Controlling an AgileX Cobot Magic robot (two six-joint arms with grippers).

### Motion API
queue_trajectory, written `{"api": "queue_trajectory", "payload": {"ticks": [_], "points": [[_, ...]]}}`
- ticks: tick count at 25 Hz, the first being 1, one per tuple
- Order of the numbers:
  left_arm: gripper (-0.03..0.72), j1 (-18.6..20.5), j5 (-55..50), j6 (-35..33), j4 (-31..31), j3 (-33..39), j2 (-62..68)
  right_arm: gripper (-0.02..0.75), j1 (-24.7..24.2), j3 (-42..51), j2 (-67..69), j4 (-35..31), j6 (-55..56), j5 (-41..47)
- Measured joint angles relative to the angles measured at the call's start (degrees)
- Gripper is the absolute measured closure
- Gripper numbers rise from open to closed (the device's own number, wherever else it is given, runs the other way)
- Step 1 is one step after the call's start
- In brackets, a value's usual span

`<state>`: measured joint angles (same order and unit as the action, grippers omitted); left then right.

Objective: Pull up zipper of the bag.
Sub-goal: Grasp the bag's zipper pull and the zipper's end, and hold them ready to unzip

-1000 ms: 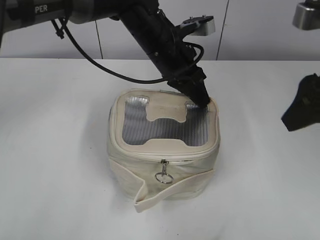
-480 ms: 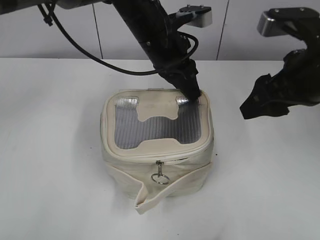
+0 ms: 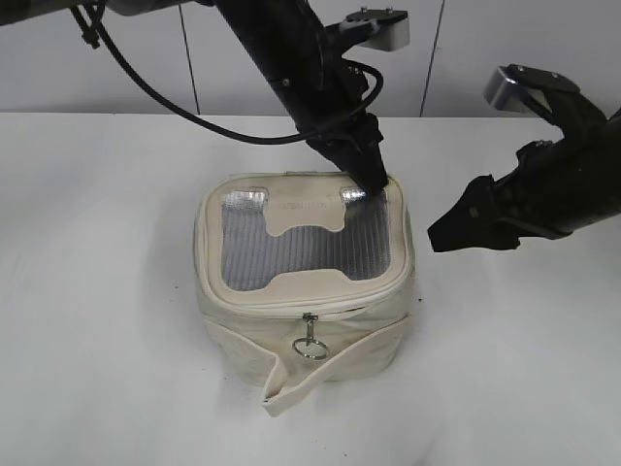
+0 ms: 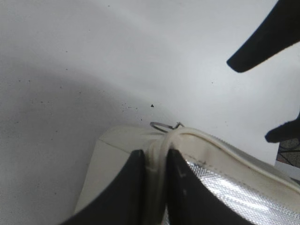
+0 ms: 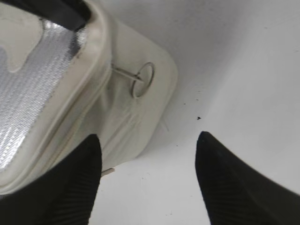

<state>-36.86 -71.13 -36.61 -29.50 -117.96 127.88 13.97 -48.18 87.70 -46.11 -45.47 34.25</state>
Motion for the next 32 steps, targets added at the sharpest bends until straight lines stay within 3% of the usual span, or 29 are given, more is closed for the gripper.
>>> {"api": "queue_trajectory", "payload": {"ticks": [10,32], "points": [[0.592,-1.02,-0.42,-0.18,-1.68,0.18,0.0,0.243,0.0,7.27,0.18,-9.28,-8.28,-4.54],[0.594,-1.86,-0.14,-0.37,-1.17,0.18,0.0,0.254,0.0,6.61,8.03,-27.13,-31.74,-7.69]]}}
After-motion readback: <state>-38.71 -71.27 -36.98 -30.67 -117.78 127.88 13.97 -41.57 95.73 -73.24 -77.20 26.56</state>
